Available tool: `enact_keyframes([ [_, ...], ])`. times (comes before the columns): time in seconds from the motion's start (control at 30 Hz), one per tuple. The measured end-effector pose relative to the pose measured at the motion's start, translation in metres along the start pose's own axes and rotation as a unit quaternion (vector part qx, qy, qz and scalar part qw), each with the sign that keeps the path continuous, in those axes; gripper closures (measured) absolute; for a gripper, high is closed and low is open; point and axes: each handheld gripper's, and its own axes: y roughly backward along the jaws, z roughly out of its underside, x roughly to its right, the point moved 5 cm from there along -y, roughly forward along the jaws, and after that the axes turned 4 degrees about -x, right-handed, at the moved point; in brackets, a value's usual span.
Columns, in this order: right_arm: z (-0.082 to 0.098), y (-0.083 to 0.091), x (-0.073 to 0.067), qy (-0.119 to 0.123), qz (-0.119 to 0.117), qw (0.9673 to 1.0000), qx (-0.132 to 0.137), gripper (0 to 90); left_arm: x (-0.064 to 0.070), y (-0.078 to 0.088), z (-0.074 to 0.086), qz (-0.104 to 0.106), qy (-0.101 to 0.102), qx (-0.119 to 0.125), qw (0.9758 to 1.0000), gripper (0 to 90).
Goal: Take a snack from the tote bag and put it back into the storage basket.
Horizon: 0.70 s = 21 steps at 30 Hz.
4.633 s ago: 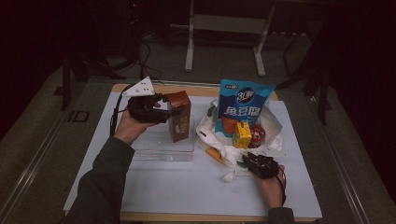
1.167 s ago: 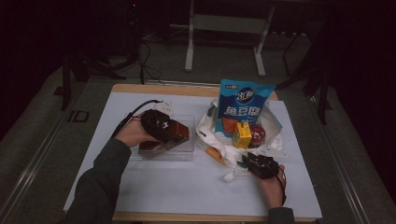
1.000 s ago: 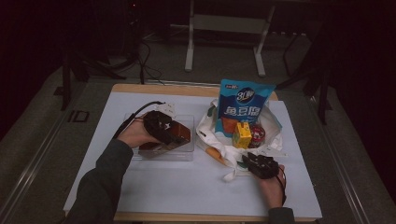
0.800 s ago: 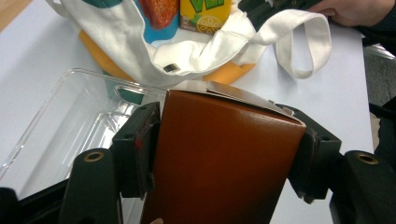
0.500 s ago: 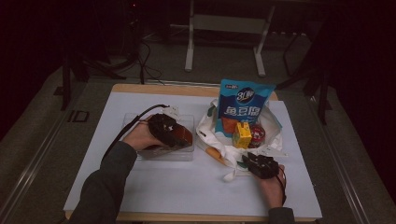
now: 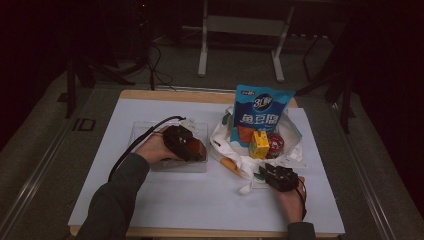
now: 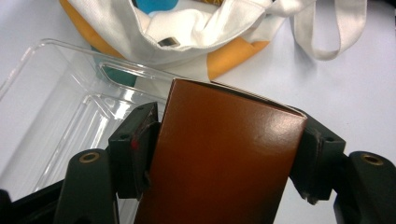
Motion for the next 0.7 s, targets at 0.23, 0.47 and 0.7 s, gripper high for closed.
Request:
enact_keyframes([
  [0.23,0.0,0.0,0.0,0.0,-0.001,1.0,0.0,67.8,0.001,-0.001,0.0,0.003,0.005,0.0,1.0,32.4],
  [0.47,0.0,0.0,0.0,0.0,-0.001,1.0,0.0,67.7,0.002,-0.009,0.0,0.007,0.013,-0.008,0.9999,30.7],
  [0.7,0.0,0.0,0.0,-0.001,-0.002,1.0,0.0,67.7,0.004,-0.013,-0.001,-0.004,0.012,-0.011,0.9999,29.2],
])
